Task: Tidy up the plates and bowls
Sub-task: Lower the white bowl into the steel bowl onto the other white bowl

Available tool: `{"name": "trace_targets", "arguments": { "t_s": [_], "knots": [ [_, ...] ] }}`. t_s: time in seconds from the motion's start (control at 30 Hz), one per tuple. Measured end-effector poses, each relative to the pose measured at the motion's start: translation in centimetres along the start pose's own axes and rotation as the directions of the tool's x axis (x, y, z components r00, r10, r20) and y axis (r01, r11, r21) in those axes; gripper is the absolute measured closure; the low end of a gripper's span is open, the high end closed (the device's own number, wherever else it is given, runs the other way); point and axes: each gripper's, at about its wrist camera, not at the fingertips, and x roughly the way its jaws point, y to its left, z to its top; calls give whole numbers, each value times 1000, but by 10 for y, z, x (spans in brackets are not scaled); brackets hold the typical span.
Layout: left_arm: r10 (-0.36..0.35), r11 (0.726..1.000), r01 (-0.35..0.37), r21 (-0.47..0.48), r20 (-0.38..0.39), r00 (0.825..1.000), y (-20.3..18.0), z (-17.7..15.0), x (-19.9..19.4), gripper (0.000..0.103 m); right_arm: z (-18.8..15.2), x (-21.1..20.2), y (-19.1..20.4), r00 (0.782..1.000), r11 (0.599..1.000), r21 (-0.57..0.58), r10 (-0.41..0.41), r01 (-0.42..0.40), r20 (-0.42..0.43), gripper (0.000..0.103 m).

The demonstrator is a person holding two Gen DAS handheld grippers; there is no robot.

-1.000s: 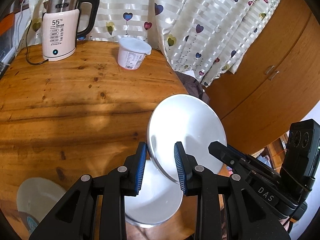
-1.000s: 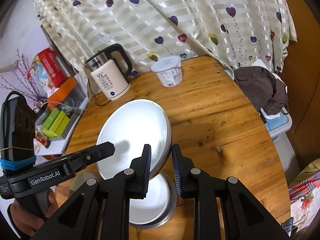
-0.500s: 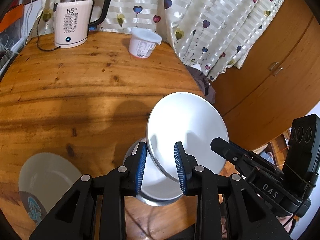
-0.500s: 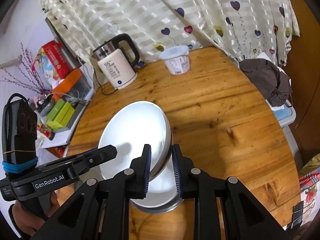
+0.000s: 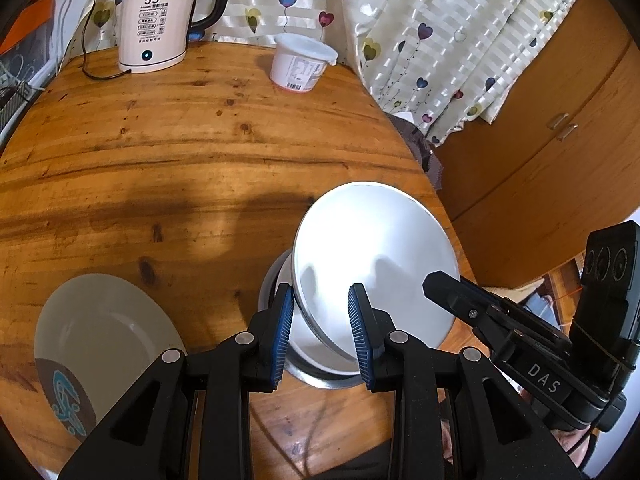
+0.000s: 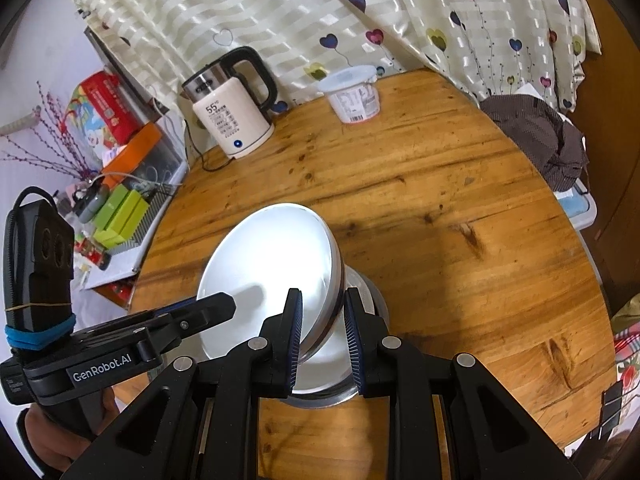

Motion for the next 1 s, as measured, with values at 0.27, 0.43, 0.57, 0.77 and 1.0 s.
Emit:
{"name": "trace_targets", "arguments": {
  "t_s": [0.27,0.43,0.57,0.77,1.0],
  "knots": [
    [15,1000,-15,-3,-23,1000,1,-4,6,73,-6,6,-5,1000,1000,9,4,-3,-29,82],
    [20,1000,-20,-6,-38,999,2,-6,10,73,-8,9,-8,999,1000,11,1,-1,-43,82],
    [26,1000,-26,-9,-50,998,2,-7,13,73,-9,13,-9,998,1000,11,0,1,-55,82],
    [33,999,-34,-9,-61,998,4,-9,17,73,-11,18,-11,998,1000,10,-4,5,-69,82],
    [36,999,-37,-9,-73,997,3,-9,22,73,-12,22,-14,997,1000,9,-13,13,-79,82]
  ]
}}
